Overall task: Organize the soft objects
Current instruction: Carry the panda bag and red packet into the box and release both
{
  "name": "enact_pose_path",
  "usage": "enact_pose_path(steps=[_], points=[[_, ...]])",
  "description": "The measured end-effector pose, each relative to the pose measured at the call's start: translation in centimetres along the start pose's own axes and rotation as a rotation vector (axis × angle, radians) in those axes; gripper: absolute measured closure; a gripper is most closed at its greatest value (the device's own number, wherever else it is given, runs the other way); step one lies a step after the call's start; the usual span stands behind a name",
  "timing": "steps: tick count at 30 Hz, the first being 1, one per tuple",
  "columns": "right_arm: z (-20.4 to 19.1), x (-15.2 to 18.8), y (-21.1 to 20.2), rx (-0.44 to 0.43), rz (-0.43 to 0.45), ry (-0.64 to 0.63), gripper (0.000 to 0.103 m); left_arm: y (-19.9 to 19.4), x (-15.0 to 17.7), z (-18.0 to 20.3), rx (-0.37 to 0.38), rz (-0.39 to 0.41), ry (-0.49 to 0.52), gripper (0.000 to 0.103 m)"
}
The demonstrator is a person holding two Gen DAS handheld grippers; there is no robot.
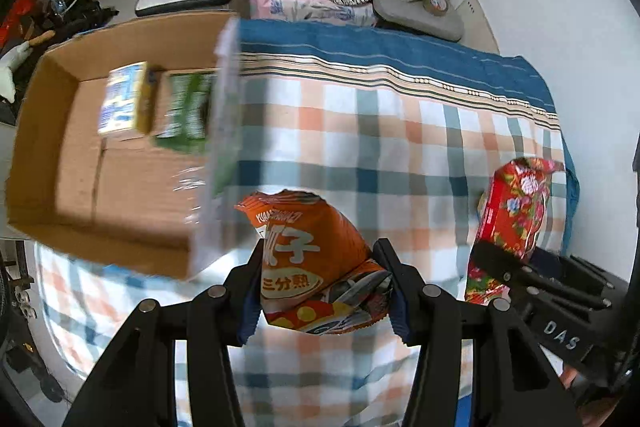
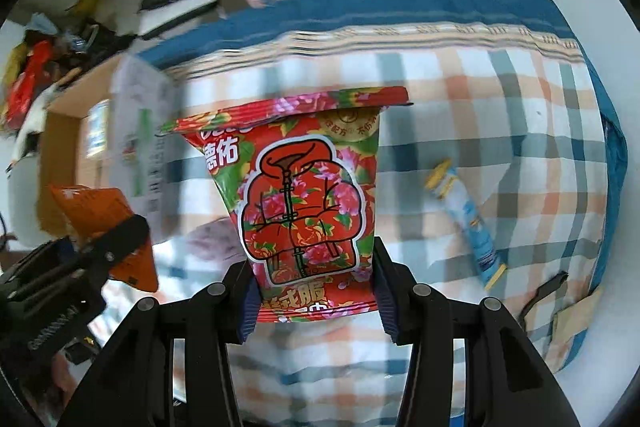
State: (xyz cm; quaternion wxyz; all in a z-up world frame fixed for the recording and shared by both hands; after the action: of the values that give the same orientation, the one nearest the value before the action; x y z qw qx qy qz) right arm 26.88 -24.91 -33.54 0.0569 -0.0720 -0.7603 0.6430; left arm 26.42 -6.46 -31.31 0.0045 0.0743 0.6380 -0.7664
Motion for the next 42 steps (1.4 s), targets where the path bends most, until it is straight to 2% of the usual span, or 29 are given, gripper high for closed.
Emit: enact_pose_path(steps=[5, 10, 14, 19, 24, 29, 37, 42], points=[[-6.3, 3.0, -2.6, -0.059, 0.018, -0.054, 0.053, -3.3, 2.1, -4.6, -0.012, 0.034, -0.01, 0.055], [-14.0, 5.2, -2.5, -0.102, 0.002, -0.108, 0.053, -5.7, 3.4, -11.0, -0.063, 0.049, -0.028, 0.055], [-20.0, 6.2, -1.2, -0.116, -0.019, -0.126, 0.053, -6.9, 3.1, -17.2, -0.118, 0.054, -0.039, 0.055], [-25.4, 6.4, 0.5, -0.099, -0.036, -0.123, 0.053, -6.3, 1.7, -23.4, -0.172, 0.033, -0.044, 0.054], [-27.9, 5.0, 3.1, -0.057, -0.059, -0.082, 0.053, -4.1, -1.3, -28.8, -0.2, -0.007, -0.051, 0.054], [-28.7, 3.7, 6.8, 0.005, -0.102, -0.045, 0.053, -0.4, -3.8, -31.7, -0.199, -0.073, -0.046, 0.054], [-29.0, 2.9, 12.6, 0.07, -0.181, -0.014, 0.053, 4.7, -6.7, -32.8, -0.162, -0.159, -0.026, 0.054], [-29.0, 2.7, 14.7, 0.101, -0.205, -0.007, 0.053, 6.8, -8.1, -32.9, -0.169, -0.189, 0.002, 0.054]])
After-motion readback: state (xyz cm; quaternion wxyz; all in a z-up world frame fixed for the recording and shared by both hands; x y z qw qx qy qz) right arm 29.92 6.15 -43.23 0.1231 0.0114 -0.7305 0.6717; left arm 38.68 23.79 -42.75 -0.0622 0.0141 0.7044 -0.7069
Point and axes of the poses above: each gripper's, at about its wrist camera, not at the fingertips, and y roughly the way its jaws point, z to its right, x to its underside, the point moved 7 cm from there along y, roughly the way its jaws point, and after that the axes turned 8 degrees about y, right-handed, at the moved point
